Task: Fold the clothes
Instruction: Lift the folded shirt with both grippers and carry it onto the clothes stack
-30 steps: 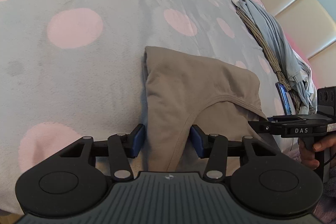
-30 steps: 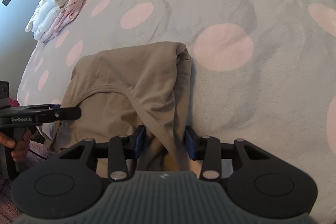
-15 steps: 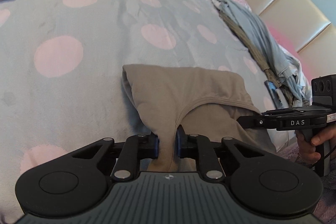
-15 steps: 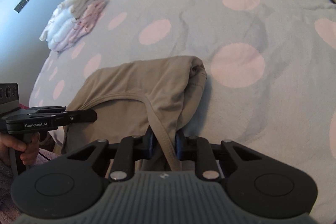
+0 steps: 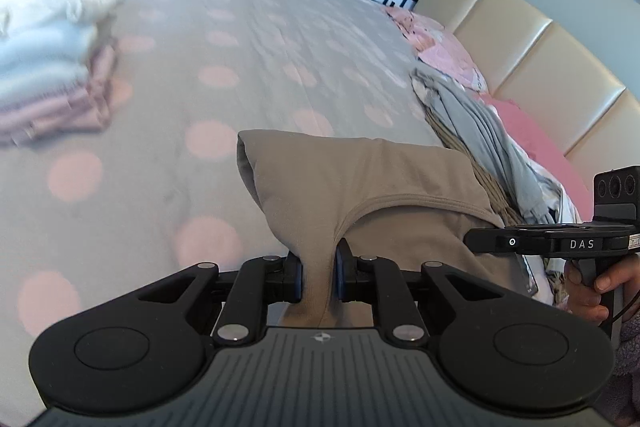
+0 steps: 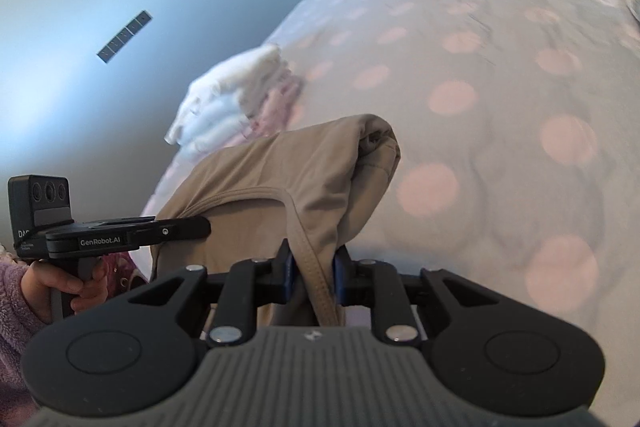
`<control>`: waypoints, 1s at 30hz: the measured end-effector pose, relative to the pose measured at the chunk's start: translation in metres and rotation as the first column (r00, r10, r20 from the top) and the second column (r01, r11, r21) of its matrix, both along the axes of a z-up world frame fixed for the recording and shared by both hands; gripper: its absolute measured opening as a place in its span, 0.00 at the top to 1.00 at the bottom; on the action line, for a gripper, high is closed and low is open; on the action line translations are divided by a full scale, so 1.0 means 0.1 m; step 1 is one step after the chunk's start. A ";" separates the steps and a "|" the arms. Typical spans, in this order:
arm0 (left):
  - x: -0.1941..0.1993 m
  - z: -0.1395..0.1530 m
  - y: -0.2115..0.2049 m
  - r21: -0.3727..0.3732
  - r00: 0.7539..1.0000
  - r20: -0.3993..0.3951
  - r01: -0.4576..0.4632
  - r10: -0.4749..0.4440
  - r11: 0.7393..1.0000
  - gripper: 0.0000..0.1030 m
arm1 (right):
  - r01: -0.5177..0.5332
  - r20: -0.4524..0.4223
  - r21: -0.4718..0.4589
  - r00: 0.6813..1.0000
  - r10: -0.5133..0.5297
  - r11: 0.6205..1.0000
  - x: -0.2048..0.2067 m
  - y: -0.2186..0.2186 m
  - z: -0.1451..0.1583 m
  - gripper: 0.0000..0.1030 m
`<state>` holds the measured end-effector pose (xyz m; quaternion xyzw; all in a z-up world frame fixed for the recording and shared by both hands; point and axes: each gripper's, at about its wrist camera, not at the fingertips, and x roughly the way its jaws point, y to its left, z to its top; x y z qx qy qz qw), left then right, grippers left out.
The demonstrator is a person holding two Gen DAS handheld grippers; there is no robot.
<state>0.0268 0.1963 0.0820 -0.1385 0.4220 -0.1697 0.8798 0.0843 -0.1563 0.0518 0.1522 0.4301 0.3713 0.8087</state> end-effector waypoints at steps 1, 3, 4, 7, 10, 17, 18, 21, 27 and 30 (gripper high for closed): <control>0.04 0.09 0.09 0.006 1.000 0.007 -0.012 0.012 1.000 0.88 | -0.011 0.008 0.010 1.000 0.011 1.000 0.07 0.11 0.08 0.79; 0.14 0.26 0.28 0.023 0.999 0.025 -0.040 0.039 0.999 0.88 | -0.038 0.029 0.031 0.999 0.037 0.999 0.21 0.35 0.26 0.79; 0.20 0.35 0.39 0.024 0.998 0.032 -0.055 0.054 0.998 0.88 | -0.053 0.039 0.039 0.998 0.051 0.998 0.29 0.49 0.36 0.79; 0.37 0.58 0.77 0.003 0.991 0.051 -0.121 0.121 0.993 0.88 | -0.098 0.068 0.056 0.993 0.094 0.994 0.54 0.92 0.63 0.79; 0.60 0.76 1.17 -0.013 0.977 0.074 -0.198 0.198 0.980 0.88 | -0.139 0.085 0.073 0.988 0.132 0.988 0.82 1.36 0.82 0.79; 1.25 0.92 1.95 0.001 0.939 0.118 -0.325 0.323 0.946 0.89 | -0.193 0.111 0.132 0.978 0.179 0.972 1.64 2.42 1.02 0.79; 1.35 0.92 2.07 -0.004 0.931 0.117 -0.347 0.345 0.938 0.89 | -0.195 0.107 0.149 0.978 0.181 0.969 1.76 2.56 1.02 0.79; 1.62 0.85 2.41 0.017 0.917 0.117 -0.386 0.381 0.922 0.89 | -0.185 0.090 0.162 0.981 0.173 0.969 2.11 2.97 0.95 0.79; 2.13 0.57 2.89 0.106 0.915 0.084 -0.402 0.394 0.910 0.89 | -0.187 0.033 0.143 0.982 0.185 0.972 2.66 3.66 0.61 0.79; 2.32 0.39 3.07 0.130 0.912 0.071 -0.410 0.404 0.903 0.89 | -0.186 0.013 0.132 0.982 0.186 0.974 2.82 3.87 0.40 0.79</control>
